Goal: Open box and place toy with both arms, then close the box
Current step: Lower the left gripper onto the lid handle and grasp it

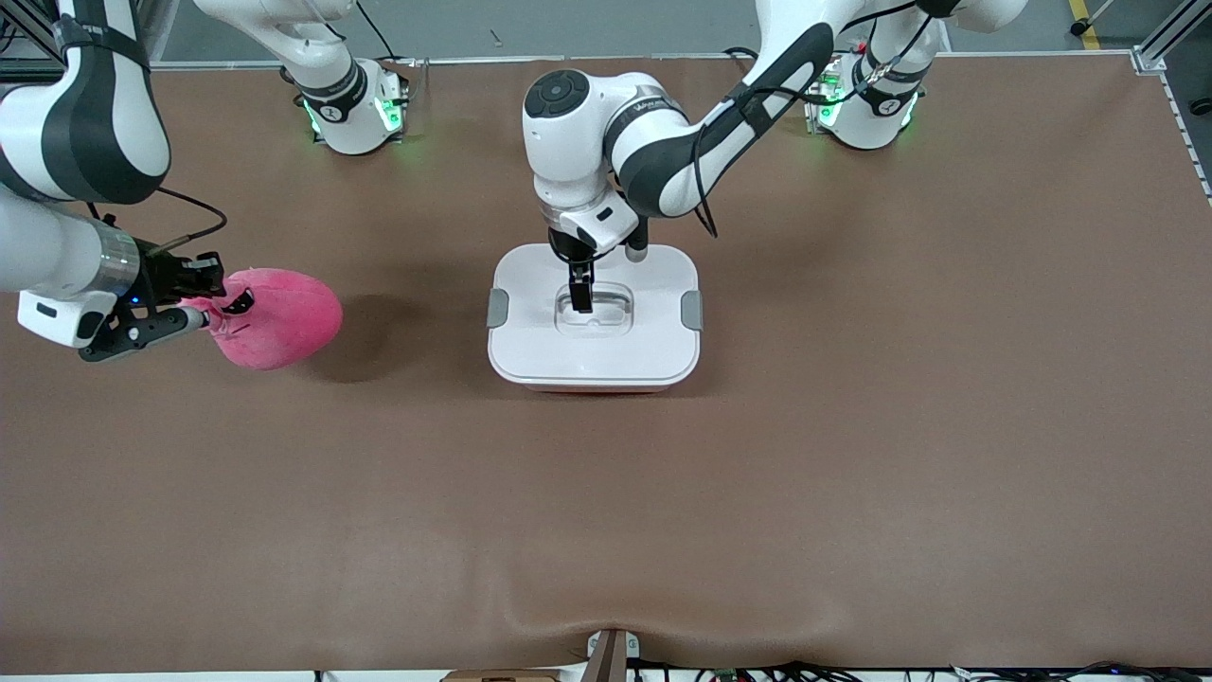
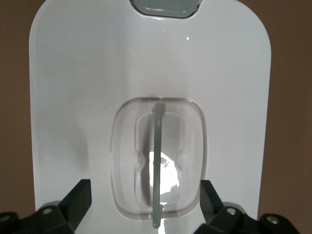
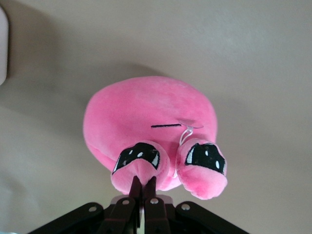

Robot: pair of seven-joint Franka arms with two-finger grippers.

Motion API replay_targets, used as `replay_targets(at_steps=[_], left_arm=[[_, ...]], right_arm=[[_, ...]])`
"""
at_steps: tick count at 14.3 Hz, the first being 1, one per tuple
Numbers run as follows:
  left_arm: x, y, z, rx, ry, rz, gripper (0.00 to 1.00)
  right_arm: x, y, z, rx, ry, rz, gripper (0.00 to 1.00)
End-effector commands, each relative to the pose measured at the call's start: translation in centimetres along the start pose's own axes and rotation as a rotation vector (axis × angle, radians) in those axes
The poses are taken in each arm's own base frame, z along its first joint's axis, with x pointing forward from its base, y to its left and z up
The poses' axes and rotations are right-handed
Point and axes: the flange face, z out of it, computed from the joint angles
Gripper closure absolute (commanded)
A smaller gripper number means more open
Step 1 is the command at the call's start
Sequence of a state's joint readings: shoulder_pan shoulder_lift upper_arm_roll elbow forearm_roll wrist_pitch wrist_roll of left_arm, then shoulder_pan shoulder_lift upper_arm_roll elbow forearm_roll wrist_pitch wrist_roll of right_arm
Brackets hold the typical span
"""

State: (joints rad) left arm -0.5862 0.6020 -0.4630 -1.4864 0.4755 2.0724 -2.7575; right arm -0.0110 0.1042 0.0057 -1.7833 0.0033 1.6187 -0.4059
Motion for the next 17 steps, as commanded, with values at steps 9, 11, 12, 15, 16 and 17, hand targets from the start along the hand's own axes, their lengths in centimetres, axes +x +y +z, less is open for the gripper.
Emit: replay_targets(at_steps=[9, 11, 12, 15, 16, 17], left_arm=[[-0.8, -0.4, 1.2, -0.012, 0.01, -0.128, 0.21], [-0.8, -0.5, 1.3, -0.009, 0.011, -0.127, 0.26], [-0.7, -0.4, 1.4, -0.009, 0.013, -0.14, 0.28], [-0.8, -0.4, 1.5, -0.008, 0.012, -0.144, 0.5], [-0.7, -0.2, 1.5, -0.008, 0.013, -0.147, 0.58], [-0.6, -0.2, 1.5, -0.006, 0.013, -0.149, 0.63]], right_arm=[[0.4, -1.6, -1.8, -0.003, 0.004, -0.097, 1.0], [0.4, -1.7, -1.8, -0.002, 0.004, -0.099, 1.0], [0.4, -1.7, -1.8, -0.003, 0.006, -0.097, 1.0], [0.6, -2.2, -2.2, -0.008, 0.011, -0.106, 1.0], [0.7, -2.4, -2.3, -0.01, 0.014, -0.11, 1.0], [0.7, -2.6, -2.6, -0.013, 0.018, -0.113, 1.0]])
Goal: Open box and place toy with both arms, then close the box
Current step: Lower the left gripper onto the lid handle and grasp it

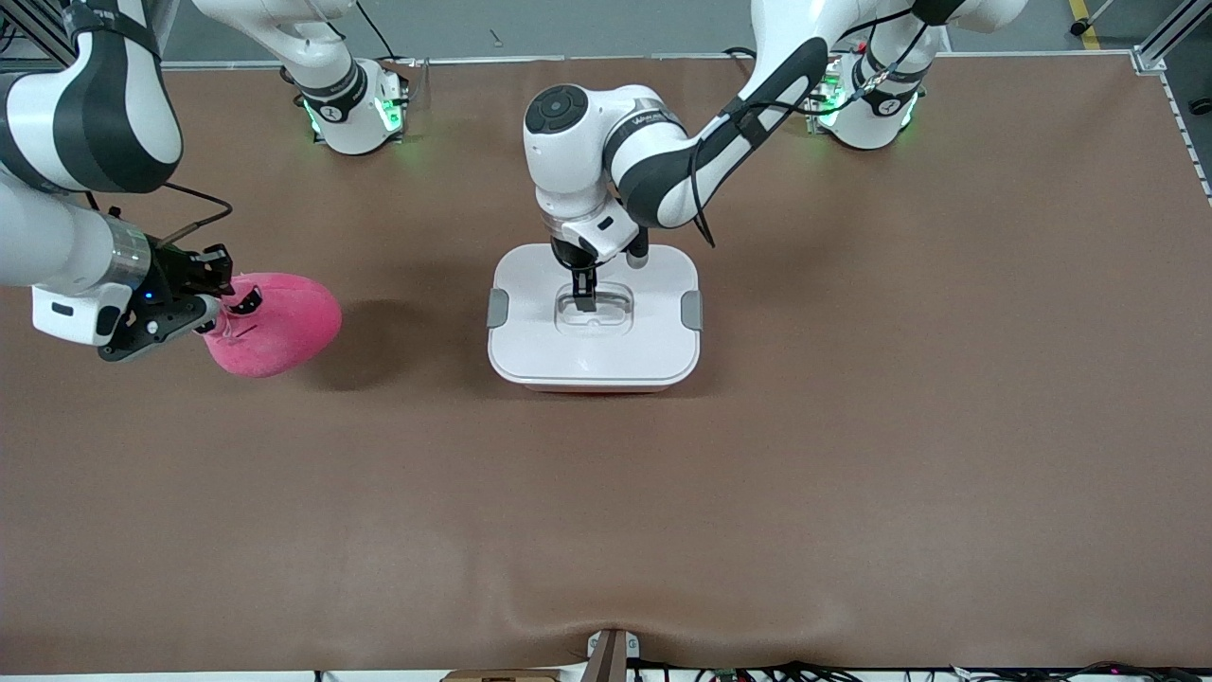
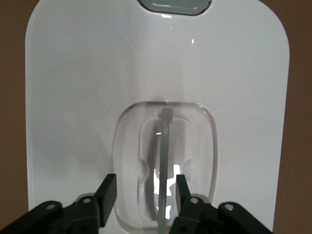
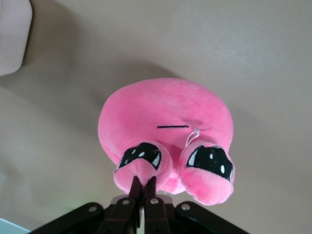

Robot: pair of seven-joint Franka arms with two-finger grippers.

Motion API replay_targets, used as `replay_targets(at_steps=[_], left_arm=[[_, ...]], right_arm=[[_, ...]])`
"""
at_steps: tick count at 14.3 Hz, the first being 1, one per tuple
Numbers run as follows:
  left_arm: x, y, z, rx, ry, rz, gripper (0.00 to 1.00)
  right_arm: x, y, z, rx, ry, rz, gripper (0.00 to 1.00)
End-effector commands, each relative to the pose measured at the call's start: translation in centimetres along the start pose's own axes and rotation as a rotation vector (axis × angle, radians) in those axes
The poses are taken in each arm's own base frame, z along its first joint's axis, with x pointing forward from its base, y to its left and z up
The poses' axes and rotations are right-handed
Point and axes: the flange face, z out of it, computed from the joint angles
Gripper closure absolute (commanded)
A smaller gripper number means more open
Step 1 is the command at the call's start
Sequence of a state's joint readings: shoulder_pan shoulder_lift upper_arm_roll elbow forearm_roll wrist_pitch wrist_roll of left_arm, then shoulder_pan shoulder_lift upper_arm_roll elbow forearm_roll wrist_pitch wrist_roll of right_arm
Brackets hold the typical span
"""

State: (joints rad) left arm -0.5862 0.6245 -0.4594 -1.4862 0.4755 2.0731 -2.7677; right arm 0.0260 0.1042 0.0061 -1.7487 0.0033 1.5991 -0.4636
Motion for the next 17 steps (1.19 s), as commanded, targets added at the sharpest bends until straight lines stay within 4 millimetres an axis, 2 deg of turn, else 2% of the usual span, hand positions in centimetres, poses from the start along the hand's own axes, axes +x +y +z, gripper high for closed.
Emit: replay_targets(at_steps=[1, 2, 3, 9, 17], left_arm=[[-0.6, -0.1, 0.0, -0.024, -0.002, -0.137, 0.79], [-0.6, 0.0, 0.0, -0.024, -0.002, -0.137, 0.96], [-0.6, 0.0, -0.1, -0.025, -0.003, -0.137, 1.0], [-0.1, 0.5, -0.9, -0.035, 0.003, -0.133, 1.0], [0.6, 0.8, -5.3, -0.058, 0.001, -0.141, 1.0]], right_arm=[[0.1, -0.7, -1.3, 0.001, 0.008, -0.023, 1.0], [0.1, -0.8, -1.6, -0.001, 0.011, -0.024, 1.0], [0.1, -0.9, -1.7, -0.002, 0.012, -0.024, 1.0], [0.1, -1.4, -2.4, 0.002, 0.0, -0.032, 1.0], [0.5, -2.6, -3.0, -0.004, 0.004, -0.051, 1.0]])
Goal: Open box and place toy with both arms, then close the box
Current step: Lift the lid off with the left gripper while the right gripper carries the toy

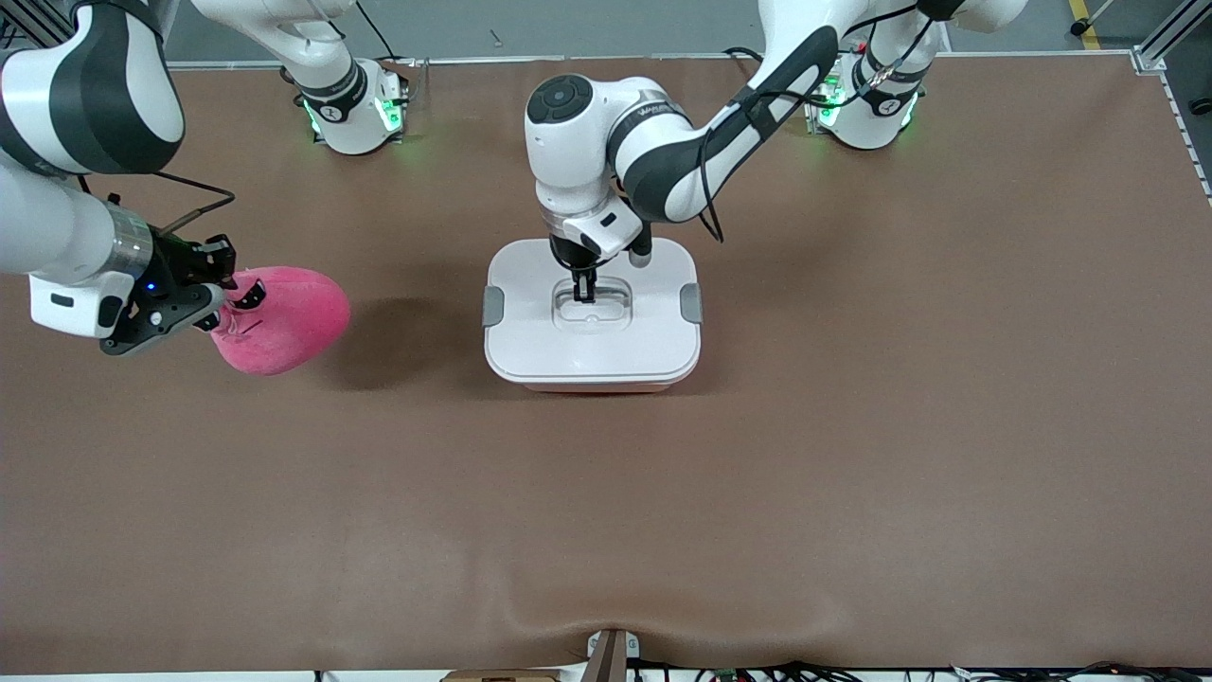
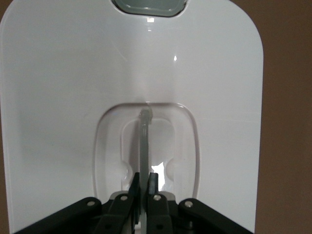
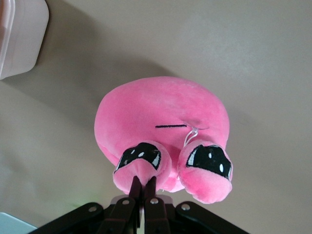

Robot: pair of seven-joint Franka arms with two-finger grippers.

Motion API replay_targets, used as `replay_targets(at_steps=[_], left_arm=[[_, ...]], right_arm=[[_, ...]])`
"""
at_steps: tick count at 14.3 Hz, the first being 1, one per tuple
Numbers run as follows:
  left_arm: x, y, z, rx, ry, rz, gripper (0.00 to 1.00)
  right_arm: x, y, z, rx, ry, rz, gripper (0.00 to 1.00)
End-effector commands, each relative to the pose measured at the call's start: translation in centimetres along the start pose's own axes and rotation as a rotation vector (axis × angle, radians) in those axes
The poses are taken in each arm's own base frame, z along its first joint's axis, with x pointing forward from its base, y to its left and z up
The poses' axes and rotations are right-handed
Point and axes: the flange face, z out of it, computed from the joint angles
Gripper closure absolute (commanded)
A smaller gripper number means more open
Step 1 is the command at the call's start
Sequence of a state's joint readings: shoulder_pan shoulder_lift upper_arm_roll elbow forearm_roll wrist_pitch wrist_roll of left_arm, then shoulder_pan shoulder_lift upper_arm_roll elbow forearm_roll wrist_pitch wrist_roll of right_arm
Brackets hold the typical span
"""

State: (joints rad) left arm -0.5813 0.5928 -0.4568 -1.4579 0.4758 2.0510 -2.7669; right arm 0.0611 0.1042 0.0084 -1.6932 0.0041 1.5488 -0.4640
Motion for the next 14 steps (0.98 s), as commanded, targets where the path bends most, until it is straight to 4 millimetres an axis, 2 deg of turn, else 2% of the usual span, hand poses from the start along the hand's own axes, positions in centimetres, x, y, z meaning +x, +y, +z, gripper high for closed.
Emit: replay_targets(at_steps=[1, 3, 7, 10, 11, 14], left_arm=[[0.5, -0.2, -3.0, -0.022, 0.016, -0.109, 1.0], [1.8, 1.0, -5.0, -0.003, 0.007, -0.096, 1.0], [6.2, 4.5, -9.8, 0.036, -0.014, -0.012, 1.0], [10.5, 7.6, -12.3, 0.061, -0.033, 0.053, 1.0], [12.1, 8.8, -13.0, 0.073, -0.042, 0.074, 1.0], [17.2, 11.8, -14.1, 0.115, -0.048, 0.162, 1.0]], right_arm=[[-0.1, -0.7, -0.9, 0.005, 0.003, -0.019, 1.0], [0.3, -2.5, -1.5, 0.003, -0.011, -0.097, 1.0], [2.2, -8.6, -2.9, -0.031, -0.004, -0.217, 1.0], [3.9, -13.7, -4.2, -0.061, 0.03, -0.304, 1.0], [4.3, -15.6, -5.4, -0.07, 0.061, -0.335, 1.0], [5.3, -20.6, -7.0, -0.104, 0.121, -0.416, 1.0]])
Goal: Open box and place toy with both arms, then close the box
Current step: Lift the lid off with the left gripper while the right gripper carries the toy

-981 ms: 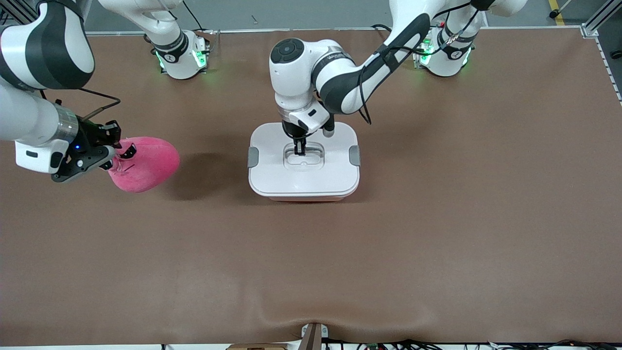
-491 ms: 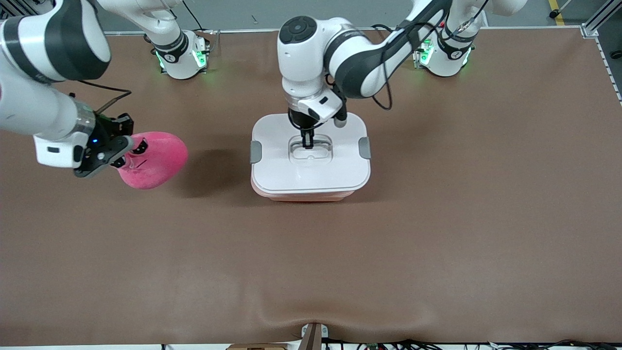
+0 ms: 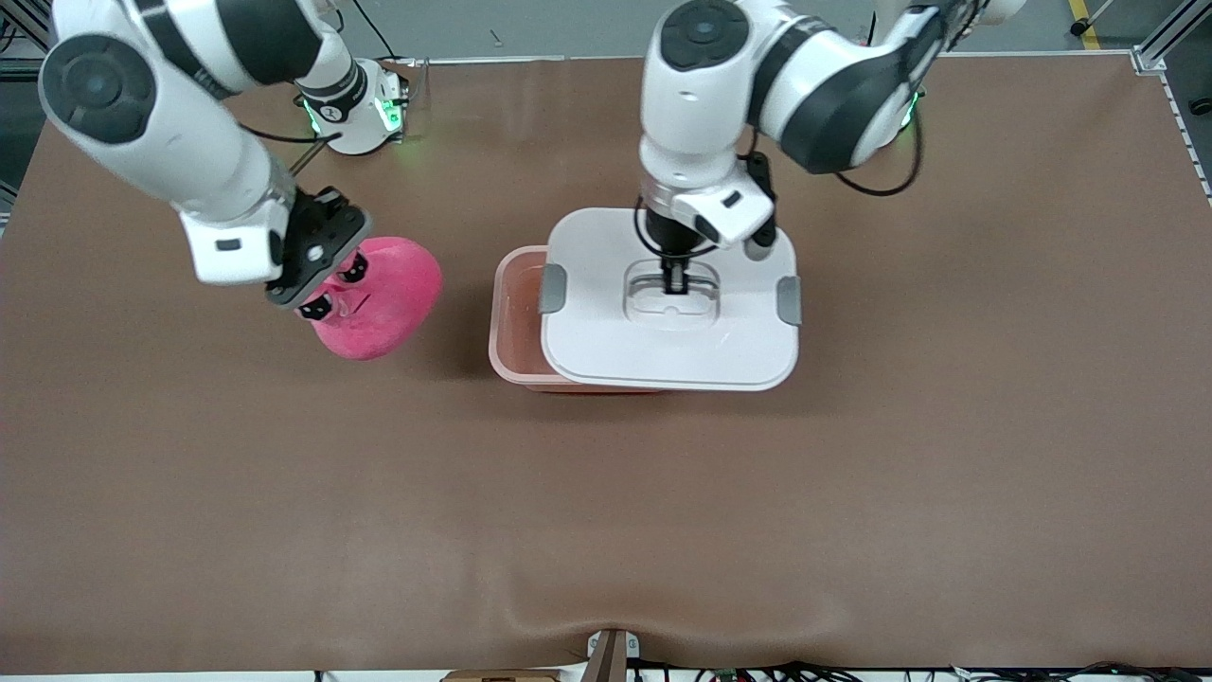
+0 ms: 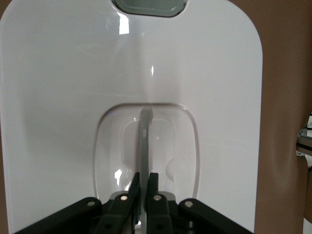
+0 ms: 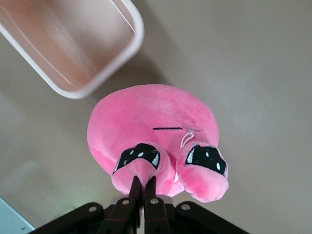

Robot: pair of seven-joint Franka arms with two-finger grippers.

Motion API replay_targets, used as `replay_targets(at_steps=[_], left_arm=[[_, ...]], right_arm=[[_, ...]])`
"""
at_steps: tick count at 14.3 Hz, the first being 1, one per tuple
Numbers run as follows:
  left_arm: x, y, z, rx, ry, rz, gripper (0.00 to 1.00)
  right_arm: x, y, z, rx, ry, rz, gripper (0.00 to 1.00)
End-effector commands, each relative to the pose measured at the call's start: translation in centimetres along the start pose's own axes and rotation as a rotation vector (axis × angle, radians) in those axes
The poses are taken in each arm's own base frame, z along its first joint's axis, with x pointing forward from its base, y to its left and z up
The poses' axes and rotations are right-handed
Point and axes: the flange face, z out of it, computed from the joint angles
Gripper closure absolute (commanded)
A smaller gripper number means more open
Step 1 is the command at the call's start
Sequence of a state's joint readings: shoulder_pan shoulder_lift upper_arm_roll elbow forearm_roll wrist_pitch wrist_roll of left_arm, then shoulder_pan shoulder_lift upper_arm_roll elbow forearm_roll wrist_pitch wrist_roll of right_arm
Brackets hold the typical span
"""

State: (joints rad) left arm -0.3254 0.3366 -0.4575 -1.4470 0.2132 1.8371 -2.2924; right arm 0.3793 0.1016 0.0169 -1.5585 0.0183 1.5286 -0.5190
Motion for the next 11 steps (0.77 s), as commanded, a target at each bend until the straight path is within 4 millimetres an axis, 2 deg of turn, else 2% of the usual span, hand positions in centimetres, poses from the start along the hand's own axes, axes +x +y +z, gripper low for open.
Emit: replay_targets(at_steps=[1, 6, 9, 10, 11], left_arm=[[4.4, 1.1, -1.7, 0.039, -0.002, 0.083, 1.0], [13.2, 4.6, -2.2, 0.076, -0.004, 0.199, 1.0], [18.7, 6.3, -1.9, 0.104, -0.01, 0.285, 1.0], [20.4, 6.7, -1.7, 0.118, -0.01, 0.322, 1.0], [21.9, 7.0, -1.5, 0.125, -0.011, 0.352, 1.0]], right_arm=[[1.6, -2.6, -2.0, -0.026, 0.061, -0.051, 1.0], [6.1, -7.6, -2.5, -0.089, 0.191, -0.164, 1.0], [9.1, -11.2, -1.1, -0.11, 0.216, -0.271, 1.0], [9.8, -12.3, -1.2, -0.133, 0.245, -0.335, 1.0], [10.3, -12.5, -0.9, -0.145, 0.253, -0.394, 1.0]])
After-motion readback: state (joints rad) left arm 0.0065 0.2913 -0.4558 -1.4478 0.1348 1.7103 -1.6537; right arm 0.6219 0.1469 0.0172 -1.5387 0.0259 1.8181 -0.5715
